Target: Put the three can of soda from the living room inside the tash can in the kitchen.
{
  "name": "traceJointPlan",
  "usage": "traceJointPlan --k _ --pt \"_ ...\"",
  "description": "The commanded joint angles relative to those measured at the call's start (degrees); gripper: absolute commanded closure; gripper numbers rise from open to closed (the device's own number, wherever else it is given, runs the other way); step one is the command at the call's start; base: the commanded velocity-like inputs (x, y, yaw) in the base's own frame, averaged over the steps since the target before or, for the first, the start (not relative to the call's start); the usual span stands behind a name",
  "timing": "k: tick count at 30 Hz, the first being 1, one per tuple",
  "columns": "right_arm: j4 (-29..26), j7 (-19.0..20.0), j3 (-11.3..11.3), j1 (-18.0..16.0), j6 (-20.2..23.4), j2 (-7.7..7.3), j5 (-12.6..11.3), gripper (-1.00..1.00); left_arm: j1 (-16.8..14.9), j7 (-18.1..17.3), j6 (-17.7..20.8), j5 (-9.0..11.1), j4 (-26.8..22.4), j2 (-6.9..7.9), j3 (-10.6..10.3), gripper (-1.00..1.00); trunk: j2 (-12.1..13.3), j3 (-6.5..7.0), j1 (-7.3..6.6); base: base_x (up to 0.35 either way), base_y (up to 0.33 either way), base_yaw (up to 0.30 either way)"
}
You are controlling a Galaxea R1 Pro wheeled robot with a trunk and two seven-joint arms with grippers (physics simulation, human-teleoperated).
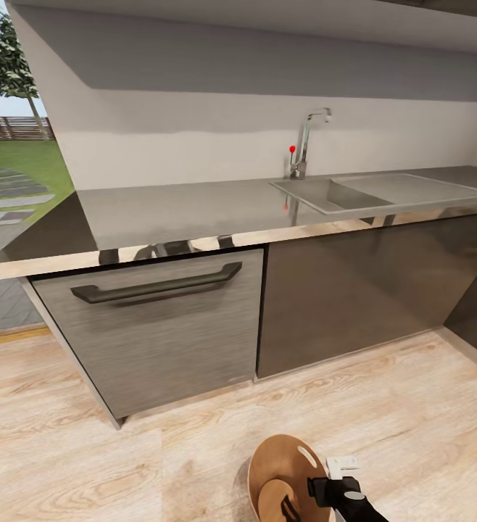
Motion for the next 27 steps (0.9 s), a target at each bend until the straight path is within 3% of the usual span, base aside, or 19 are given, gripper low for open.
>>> traceJointPlan --k 1,27 --pt "0.00 0.01 0.00 0.00 0.00 0.00 0.00 -1.00 0.01 0.00 0.00 0.00 0.00 0.00 0.00 -1.00 0.00 0.00 0.00 0.000 0.000 0.000" --pt "0.00 0.12 0.02 0.07 -0.09 -0.01 -0.01 -1.00 0.02 0.00 0.00 0.00 0.00 0.00 0.00 -1.00 0.00 0.00 0.00 0.000 0.000 0.000"
